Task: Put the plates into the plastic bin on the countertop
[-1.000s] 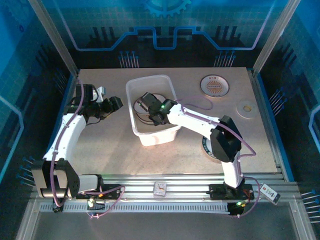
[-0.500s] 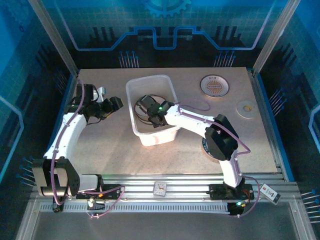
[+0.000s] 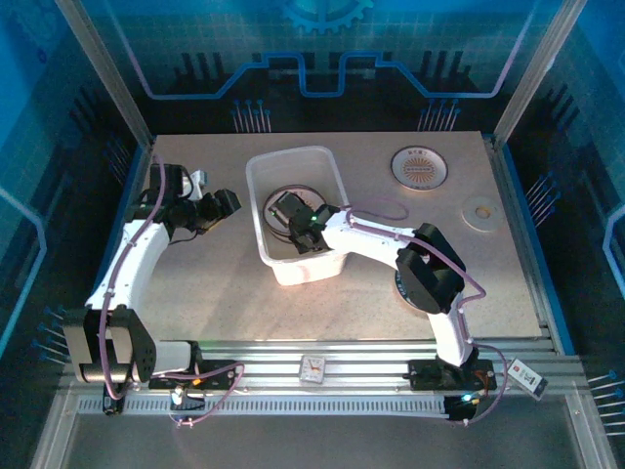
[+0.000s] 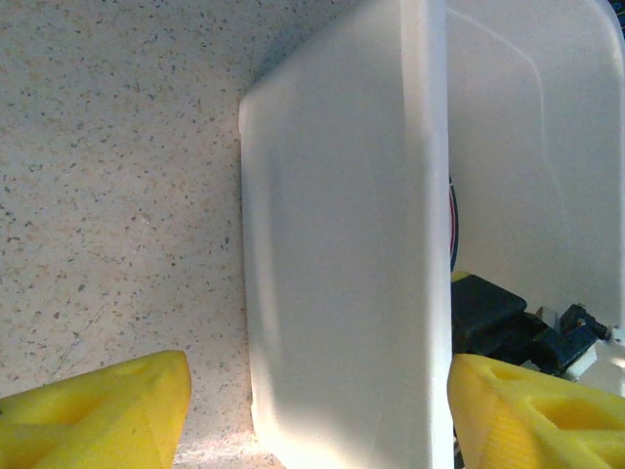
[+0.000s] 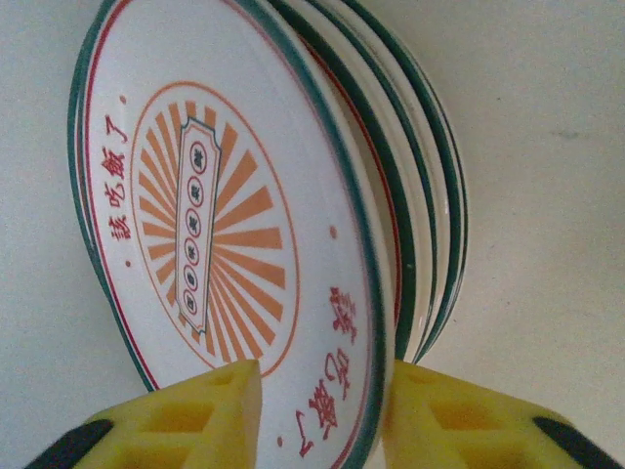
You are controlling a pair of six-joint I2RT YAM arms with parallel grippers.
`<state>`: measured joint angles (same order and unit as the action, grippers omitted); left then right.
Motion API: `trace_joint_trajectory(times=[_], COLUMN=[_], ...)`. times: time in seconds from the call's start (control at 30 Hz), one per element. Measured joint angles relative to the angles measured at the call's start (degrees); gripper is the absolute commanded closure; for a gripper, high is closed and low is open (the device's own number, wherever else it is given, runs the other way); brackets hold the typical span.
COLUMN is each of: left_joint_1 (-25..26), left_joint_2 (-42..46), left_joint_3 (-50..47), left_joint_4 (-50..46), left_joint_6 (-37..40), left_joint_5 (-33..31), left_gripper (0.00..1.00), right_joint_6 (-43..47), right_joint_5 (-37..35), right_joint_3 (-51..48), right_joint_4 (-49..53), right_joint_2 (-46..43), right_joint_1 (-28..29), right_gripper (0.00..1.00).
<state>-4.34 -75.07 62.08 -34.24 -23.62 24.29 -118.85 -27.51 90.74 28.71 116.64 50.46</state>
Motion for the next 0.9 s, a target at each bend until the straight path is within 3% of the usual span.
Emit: trace_joint_trajectory(times=[0.23, 0.47, 0.7, 0.9], left_joint_1=[0.0, 0.0, 0.0, 0.9], left_joint_2=[0.0, 0.9, 3.9, 6.4], left_joint_3=[0.0, 0.0, 0.0, 0.0], left_joint_4=[0.0, 0.0, -0.5, -1.2], left_joint_6=[0.0, -1.0, -2.8, -4.4], left_joint_5=[0.0, -0.1, -1.0, -3.3], left_gripper=[0.29, 0.29, 0.29, 0.29], right_joint_6=[2.4, 4.8, 12.1, 21.6], right_joint_5=[0.5, 0.3, -1.0, -2.1], right_joint_3=[-1.5, -4.5, -6.6, -9.3], right_joint_4=[-2.9, -5.0, -7.5, -10.7], right_joint_2=[0.0, -2.1, -6.6, -12.1], right_joint_1=[0.0, 0.2, 0.8, 1.3], right_gripper=[0.27, 0.1, 0.01, 0.0])
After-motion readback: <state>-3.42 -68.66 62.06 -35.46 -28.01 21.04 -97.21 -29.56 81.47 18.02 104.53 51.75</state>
